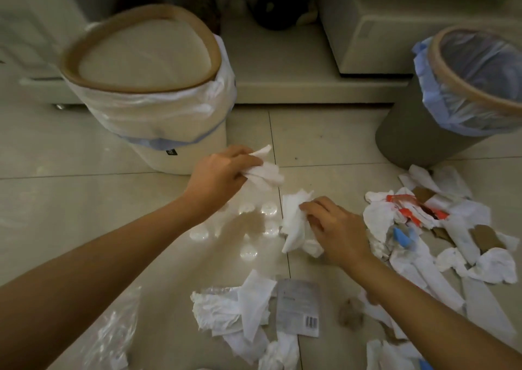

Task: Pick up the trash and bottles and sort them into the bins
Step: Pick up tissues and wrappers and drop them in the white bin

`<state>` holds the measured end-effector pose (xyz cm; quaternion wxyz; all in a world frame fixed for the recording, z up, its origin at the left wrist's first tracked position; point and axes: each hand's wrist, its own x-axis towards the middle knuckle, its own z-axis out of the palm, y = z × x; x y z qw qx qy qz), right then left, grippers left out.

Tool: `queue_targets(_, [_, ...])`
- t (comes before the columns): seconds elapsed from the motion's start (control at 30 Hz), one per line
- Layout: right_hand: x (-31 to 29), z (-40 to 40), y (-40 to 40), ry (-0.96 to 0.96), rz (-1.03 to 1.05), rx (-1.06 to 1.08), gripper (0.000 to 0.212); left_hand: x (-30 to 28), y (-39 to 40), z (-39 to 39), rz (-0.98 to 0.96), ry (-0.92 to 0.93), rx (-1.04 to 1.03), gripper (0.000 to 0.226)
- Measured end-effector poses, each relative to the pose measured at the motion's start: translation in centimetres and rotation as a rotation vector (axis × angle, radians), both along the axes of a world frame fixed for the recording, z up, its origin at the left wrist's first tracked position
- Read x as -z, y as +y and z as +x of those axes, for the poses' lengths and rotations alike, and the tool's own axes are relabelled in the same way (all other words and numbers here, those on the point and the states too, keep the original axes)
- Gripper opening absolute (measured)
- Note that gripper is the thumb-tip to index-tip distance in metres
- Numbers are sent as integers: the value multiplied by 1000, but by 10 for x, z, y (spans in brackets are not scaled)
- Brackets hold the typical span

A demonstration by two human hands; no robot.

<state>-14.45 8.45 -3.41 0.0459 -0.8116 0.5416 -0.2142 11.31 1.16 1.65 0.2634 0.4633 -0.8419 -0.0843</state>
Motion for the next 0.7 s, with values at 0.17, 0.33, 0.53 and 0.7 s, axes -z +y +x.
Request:
queue_targets(0.17, [-56,24,-37,-134,-151,-10,24,-48,-6,18,-223,-99,15,31])
queue_targets(0.33, [-102,62,-60,-247,-253,-78,25,-96,-15,40,-422,-208,-24,28])
queue_targets(0.53, [-145,114,-85,-355,-313,-138,23,-144,-57,74,-534,-383,-177,44])
queue_targets(0.7, [-180,156,-117,-377,-409,-209,21,-145,-107,103,-431,-620,-406,68])
